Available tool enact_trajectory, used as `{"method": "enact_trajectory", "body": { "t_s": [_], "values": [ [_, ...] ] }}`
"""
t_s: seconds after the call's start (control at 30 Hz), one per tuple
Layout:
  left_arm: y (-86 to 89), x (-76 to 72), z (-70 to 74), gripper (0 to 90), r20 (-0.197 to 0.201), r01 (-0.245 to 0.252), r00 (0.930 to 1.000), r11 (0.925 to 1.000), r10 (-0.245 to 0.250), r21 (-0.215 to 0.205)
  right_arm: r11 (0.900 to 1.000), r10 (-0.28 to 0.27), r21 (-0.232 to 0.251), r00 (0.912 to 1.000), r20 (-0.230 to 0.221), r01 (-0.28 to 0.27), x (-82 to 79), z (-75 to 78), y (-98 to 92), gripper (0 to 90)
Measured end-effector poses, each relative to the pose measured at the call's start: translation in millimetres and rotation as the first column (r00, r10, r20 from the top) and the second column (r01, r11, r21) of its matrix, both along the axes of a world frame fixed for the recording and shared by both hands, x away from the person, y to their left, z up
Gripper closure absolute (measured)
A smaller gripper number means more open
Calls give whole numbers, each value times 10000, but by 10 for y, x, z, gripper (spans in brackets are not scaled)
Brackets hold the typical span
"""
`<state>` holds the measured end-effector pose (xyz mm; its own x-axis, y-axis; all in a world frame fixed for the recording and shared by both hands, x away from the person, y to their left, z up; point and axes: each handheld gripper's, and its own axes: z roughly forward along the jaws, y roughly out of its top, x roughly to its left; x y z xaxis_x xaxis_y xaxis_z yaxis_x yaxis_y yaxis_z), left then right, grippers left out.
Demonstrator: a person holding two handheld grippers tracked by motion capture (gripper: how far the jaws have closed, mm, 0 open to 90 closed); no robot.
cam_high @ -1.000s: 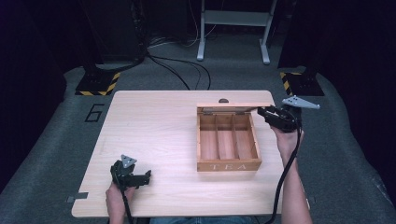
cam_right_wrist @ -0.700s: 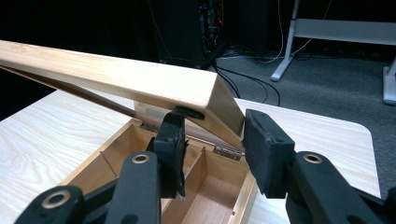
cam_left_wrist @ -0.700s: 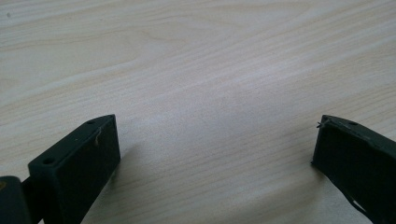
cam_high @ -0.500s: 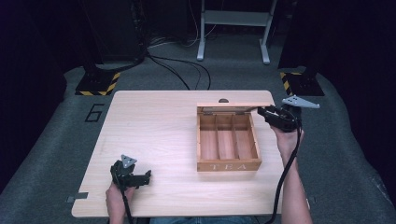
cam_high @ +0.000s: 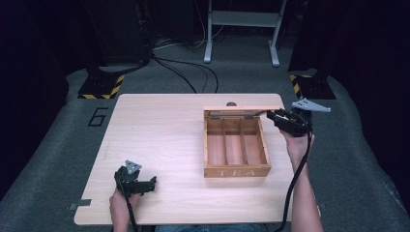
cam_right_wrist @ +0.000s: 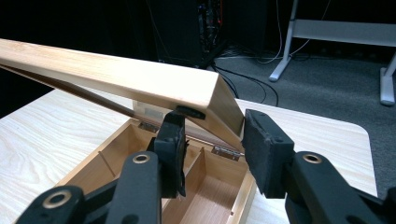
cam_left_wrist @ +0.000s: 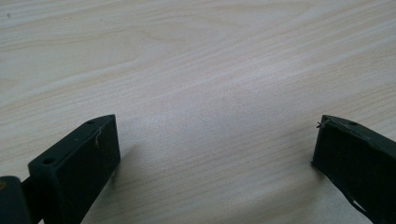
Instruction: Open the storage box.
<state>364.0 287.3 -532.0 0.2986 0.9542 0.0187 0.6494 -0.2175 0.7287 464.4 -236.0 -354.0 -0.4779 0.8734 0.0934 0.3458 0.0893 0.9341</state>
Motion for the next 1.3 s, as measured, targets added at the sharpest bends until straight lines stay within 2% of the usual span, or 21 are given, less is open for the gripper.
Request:
{"method": "enact_trajectory", "body": {
  "t_s": [1.3],
  "values": [
    [6,3,3,4,-97,29,9999,10000,-30,-25,10000,26,-30,10000,-18,-26,4,4,-2,598]
  ]
}}
